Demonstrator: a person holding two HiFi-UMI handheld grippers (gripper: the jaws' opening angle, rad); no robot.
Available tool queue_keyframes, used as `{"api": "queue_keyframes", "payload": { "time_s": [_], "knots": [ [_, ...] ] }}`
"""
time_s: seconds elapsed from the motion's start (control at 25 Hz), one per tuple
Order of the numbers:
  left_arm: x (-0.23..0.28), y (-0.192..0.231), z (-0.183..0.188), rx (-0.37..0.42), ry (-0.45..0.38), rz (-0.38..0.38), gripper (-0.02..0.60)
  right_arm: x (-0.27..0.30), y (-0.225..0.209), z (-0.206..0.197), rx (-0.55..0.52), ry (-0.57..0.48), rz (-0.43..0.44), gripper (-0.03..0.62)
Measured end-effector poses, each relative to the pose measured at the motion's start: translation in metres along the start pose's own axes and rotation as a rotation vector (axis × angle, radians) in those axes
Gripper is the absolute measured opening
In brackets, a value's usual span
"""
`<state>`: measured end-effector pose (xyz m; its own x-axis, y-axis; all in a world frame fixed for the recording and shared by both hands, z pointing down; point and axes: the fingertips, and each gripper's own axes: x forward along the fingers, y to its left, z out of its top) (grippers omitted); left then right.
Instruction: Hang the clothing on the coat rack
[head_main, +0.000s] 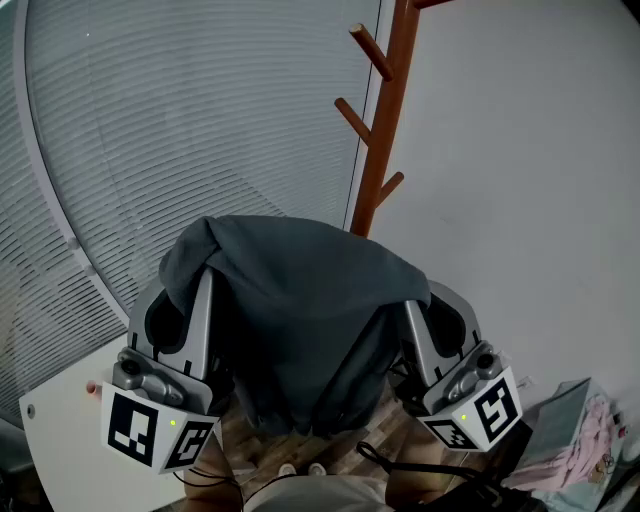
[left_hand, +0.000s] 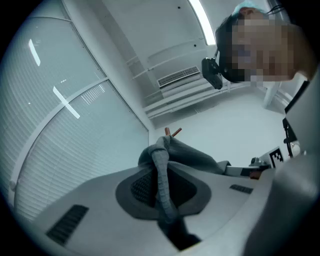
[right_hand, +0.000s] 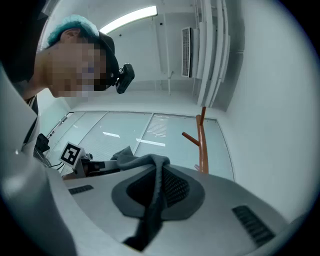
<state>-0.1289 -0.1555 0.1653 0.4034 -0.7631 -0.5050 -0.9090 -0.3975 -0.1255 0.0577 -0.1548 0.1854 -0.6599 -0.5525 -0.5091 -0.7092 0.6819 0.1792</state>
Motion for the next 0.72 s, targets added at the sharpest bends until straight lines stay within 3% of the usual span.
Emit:
{"api": "queue_keyframes", "payload": {
  "time_s": [0.52,0.72],
  "knots": [
    [0.007,-0.003,-0.005,0.005,0.024,-0.021,0.040,0.000,-0.005,-0.004,-0.004,0.018,-0.024,0.024],
    [0.019,-0.009,-0.003,0.049,-0.006,-0.025,0.040,0.007,-0.006,-0.006,-0.035,0.033,-0.010,0.025]
  ]
}}
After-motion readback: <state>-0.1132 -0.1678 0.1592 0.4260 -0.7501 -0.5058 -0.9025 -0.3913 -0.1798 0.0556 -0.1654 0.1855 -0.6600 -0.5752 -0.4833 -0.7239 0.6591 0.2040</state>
